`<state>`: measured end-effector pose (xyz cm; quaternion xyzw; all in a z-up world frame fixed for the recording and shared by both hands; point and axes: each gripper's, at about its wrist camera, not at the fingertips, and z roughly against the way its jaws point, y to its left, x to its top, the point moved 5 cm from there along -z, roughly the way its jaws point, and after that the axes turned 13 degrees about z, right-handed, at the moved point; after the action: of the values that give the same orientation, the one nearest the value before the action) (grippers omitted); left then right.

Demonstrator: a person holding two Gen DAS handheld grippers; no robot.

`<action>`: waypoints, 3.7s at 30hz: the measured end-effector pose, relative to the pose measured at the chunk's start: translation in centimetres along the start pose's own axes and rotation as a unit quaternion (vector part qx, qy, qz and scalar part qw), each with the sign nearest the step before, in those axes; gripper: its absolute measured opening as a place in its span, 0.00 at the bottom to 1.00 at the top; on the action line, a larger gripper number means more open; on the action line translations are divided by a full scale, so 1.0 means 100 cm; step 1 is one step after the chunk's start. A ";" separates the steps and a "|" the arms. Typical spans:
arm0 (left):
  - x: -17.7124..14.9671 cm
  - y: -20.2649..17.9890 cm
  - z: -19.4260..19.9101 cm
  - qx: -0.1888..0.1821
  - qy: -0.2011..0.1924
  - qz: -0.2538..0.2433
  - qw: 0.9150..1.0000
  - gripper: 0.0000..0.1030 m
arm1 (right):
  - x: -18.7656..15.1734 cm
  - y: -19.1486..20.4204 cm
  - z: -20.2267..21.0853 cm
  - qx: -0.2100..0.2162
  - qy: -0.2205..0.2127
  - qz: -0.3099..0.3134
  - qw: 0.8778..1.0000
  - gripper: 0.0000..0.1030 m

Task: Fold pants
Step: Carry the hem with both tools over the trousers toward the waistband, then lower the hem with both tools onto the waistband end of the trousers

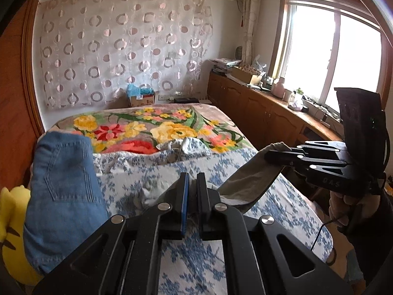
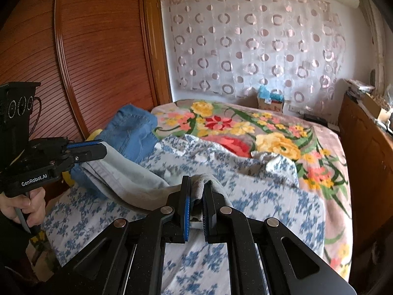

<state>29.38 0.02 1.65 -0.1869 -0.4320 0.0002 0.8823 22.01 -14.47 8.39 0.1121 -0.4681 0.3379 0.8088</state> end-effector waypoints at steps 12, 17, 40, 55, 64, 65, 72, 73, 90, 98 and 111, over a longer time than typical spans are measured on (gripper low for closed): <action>-0.034 0.002 0.007 -0.004 0.025 -0.001 1.000 0.07 | -0.016 0.009 0.008 0.013 0.021 -0.021 0.999 0.08; -0.045 0.002 0.012 -0.005 0.030 -0.002 1.000 0.07 | -0.020 0.013 0.013 0.016 0.025 -0.026 0.999 0.08; -0.138 0.000 0.020 -0.012 0.088 0.016 0.996 0.07 | -0.084 0.039 0.023 0.035 0.076 -0.064 0.994 0.08; -0.167 -0.006 0.037 -0.008 0.094 0.015 0.995 0.07 | -0.102 0.059 0.030 0.033 0.101 -0.065 0.992 0.08; -0.170 -0.024 0.064 -0.018 0.066 -0.001 0.998 0.07 | -0.102 0.063 0.064 0.007 0.090 -0.037 0.995 0.08; -0.172 -0.024 0.066 -0.019 0.065 -0.001 0.998 0.07 | -0.105 0.064 0.068 0.006 0.091 -0.035 0.995 0.08; -0.191 -0.022 0.070 -0.015 0.064 0.004 0.998 0.07 | -0.126 0.074 0.081 0.010 0.082 -0.040 0.996 0.08; -0.193 -0.021 0.070 -0.013 0.064 0.004 0.998 0.07 | -0.129 0.075 0.081 0.010 0.081 -0.041 0.996 0.08; -0.233 -0.023 0.074 -0.005 0.081 0.014 0.997 0.07 | -0.166 0.090 0.079 0.028 0.075 -0.074 0.994 0.08; -0.218 -0.027 0.074 -0.013 0.062 0.011 0.998 0.07 | -0.158 0.086 0.081 0.028 0.053 -0.072 0.996 0.08; -0.169 -0.019 0.051 -0.008 0.037 0.020 0.999 0.07 | -0.127 0.054 0.059 0.028 0.021 -0.067 0.997 0.08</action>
<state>14.63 -2.80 -7.74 -0.2021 -0.3951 0.0071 0.8961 10.20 -18.95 0.29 0.1589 -0.4324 0.2985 0.8359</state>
